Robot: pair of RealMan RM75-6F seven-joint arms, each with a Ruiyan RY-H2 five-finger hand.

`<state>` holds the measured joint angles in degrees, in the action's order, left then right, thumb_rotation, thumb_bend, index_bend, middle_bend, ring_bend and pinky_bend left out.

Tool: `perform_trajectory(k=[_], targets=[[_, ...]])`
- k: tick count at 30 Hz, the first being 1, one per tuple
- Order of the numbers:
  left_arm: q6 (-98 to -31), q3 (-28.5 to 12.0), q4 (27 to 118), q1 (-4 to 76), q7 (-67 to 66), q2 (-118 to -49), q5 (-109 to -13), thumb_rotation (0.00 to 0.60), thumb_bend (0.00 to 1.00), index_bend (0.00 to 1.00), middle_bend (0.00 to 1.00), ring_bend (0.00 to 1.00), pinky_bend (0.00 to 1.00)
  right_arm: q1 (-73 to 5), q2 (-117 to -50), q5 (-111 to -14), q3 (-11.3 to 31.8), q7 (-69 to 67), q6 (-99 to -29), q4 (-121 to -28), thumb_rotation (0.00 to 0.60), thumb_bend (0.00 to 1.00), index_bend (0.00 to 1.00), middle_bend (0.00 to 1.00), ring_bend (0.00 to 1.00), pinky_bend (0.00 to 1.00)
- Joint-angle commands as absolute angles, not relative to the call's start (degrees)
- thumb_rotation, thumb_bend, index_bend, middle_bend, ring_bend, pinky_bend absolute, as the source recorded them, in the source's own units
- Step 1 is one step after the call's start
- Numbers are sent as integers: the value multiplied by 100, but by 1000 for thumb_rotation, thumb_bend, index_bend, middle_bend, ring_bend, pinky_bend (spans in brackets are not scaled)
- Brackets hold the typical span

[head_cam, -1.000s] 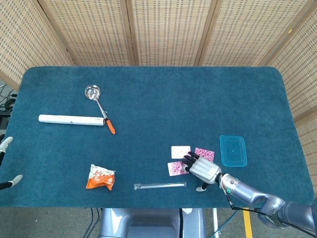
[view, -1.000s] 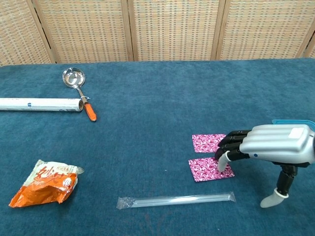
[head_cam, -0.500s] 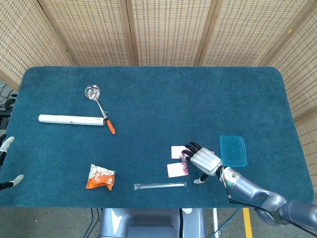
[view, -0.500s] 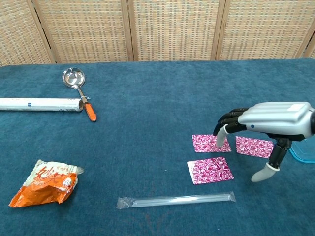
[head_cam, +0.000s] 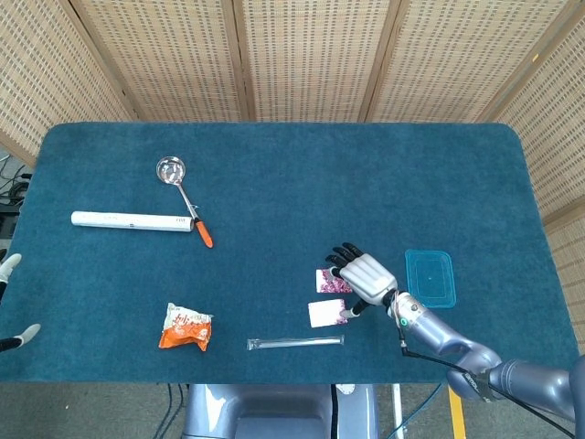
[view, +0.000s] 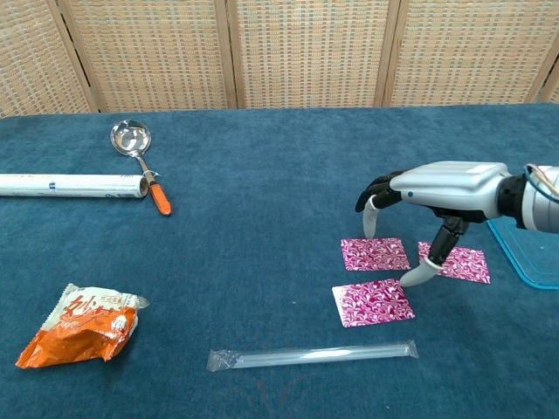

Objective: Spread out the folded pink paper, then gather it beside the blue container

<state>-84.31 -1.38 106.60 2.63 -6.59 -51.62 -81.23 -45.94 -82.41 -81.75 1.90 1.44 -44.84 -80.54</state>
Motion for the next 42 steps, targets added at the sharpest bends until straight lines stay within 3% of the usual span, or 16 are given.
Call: perform_trajectory(k=[1,22,42], targets=[[-8440,-135,10652,255,-637,-5156,-8132,600,33,0,0,0,0,-4638,-8376,-8030,279,239,-4411,-7943,600,176,349,170,0,0],[-8541,-98,10671,155,-574,-5063,-8185,600,33,0,0,0,0,-4747,-9067,-7623,490,588,-4311,-6841,600,208,357,180,0,0],[-8595,-102,10738,119,-617,-5012,-8215,600,34,0,0,0,0,-4659,-9238,-7860,365,480,-4447,-6553,600,208,357,180,0,0]])
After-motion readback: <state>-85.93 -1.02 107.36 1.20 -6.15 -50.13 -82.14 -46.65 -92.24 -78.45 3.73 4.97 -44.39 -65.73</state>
